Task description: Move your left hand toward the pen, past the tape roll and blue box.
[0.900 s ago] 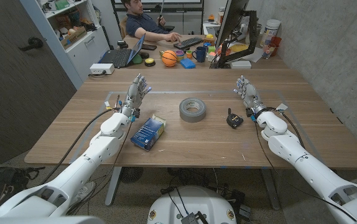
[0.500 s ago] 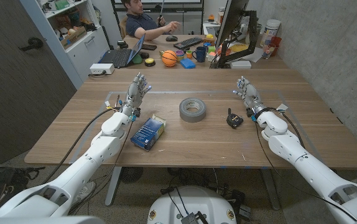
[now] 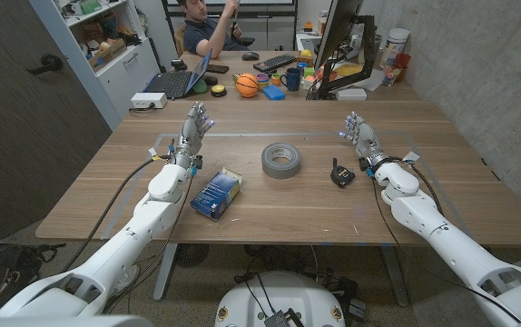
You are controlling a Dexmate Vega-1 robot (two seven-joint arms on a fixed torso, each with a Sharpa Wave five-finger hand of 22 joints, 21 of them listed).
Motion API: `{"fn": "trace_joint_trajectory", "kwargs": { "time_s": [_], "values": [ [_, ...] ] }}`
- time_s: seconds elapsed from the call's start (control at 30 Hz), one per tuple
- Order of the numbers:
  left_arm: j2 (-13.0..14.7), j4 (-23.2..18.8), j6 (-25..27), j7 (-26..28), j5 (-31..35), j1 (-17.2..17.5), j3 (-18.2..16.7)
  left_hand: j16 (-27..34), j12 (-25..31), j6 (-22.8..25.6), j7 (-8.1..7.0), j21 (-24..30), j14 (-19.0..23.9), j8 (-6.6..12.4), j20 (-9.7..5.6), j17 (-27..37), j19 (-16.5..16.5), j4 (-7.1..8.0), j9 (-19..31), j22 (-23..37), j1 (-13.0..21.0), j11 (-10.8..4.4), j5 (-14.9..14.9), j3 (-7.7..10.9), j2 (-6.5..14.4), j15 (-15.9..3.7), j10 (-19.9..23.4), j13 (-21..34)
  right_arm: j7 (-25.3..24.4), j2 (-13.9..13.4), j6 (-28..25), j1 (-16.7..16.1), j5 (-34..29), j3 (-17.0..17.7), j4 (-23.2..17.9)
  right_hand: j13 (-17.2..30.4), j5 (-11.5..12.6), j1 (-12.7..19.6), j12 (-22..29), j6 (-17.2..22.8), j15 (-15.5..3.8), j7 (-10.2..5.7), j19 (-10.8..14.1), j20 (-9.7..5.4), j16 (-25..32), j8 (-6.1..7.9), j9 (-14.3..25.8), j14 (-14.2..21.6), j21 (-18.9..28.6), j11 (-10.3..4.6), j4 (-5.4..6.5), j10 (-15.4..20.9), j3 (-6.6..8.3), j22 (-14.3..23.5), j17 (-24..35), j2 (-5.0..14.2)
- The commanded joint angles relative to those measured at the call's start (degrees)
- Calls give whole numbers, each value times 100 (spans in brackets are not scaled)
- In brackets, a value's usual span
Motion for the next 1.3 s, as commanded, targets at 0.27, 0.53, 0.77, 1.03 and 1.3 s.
{"fn": "trace_joint_trajectory", "kwargs": {
  "time_s": [0.27, 0.53, 0.77, 1.03, 1.3],
  "values": [
    [-6, -230, -481, 1968, 1962, 121, -95, 71, 72, 177, -330, -73, 187, 57, 122, 16, 2, -154, 13, 17, 202, -80, 72, 55, 4, -2, 194, 28, 58, 48, 31, 78, -15, -34, 123, 25, 36, 43, -20, 2, 32, 44, -743, 7, -35, 25, 10, -97, -35, 62, 10, 35, 6, 15, 13, 8],
    [19, -467, -228, 2876, 2781, 217, -217, 56, 56, 278, -661, -167, 238, 61, 169, 18, -27, -370, 16, 16, 417, -168, 77, 95, -120, -20, 296, 37, 75, 69, -11, 120, 14, -37, 157, 26, 37, 43, -30, 5, 34, 42, -736, 7, -51, 26, 10, -90, -58, 66, 13, 35, 0, 16, 14, 10],
    [101, -683, 168, 3642, 3662, 270, -217, 47, 47, 306, -681, -211, 247, 61, 185, 18, -62, -455, 18, 16, 498, -204, 72, 108, -169, -30, 317, 40, 130, 91, 23, 189, -25, -71, 244, 26, 37, 39, -38, 7, 38, 47, -729, 9, -65, 26, 11, -85, -80, 60, 17, 37, -9, 17, 15, 7],
    [229, -1096, 917, 4300, 4355, 341, -262, 28, 36, 345, -693, -292, 240, 57, 276, 21, -150, -564, 21, 17, 597, -254, 62, 120, -232, -54, 348, 44, 150, 106, 0, 223, -13, -78, 277, 26, 37, 35, -44, 7, 39, 46, -722, 9, -76, 26, 11, -79, -98, 56, 22, 41, -15, 17, 17, 10],
    [461, -1599, 2327, 4810, 5270, 382, -157, 9, 20, 395, -698, -346, 225, 58, 433, 24, -177, -641, 26, 17, 660, -314, 50, 126, -277, -125, 348, 46, 169, 124, -1, 241, 1, -80, 311, 27, 37, 27, -52, 6, 40, 45, -714, 11, -91, 25, 11, -74, -121, 61, 28, 42, -26, 18, 18, 8]
  ]
}}
